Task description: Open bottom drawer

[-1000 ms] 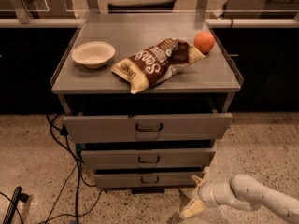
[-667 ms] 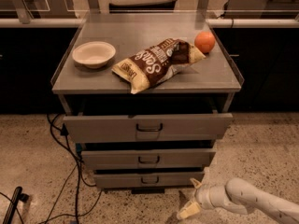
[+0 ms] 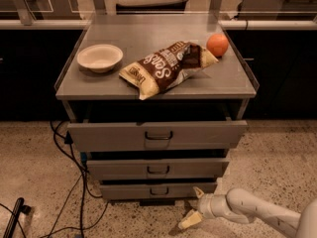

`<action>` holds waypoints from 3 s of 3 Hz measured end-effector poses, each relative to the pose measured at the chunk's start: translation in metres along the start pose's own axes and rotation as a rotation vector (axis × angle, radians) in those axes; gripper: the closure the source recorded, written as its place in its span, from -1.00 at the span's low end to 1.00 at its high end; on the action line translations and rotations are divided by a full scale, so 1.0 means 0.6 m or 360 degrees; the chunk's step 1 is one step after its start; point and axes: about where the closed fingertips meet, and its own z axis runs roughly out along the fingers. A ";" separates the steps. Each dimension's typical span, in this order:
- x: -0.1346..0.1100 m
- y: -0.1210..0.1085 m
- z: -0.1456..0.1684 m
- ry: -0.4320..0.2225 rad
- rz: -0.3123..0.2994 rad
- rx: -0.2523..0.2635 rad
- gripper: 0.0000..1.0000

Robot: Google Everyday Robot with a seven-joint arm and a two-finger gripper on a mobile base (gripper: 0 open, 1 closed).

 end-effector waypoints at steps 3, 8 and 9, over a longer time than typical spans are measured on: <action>-0.033 -0.004 0.049 -0.0017 -0.0133 0.0020 -1.00; -0.017 -0.126 0.198 0.0081 -0.0452 0.0353 -1.00; -0.018 -0.126 0.199 0.0082 -0.0454 0.0354 -1.00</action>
Offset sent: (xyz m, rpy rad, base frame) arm 0.0155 0.0259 -0.0005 -0.0047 -0.0544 0.0439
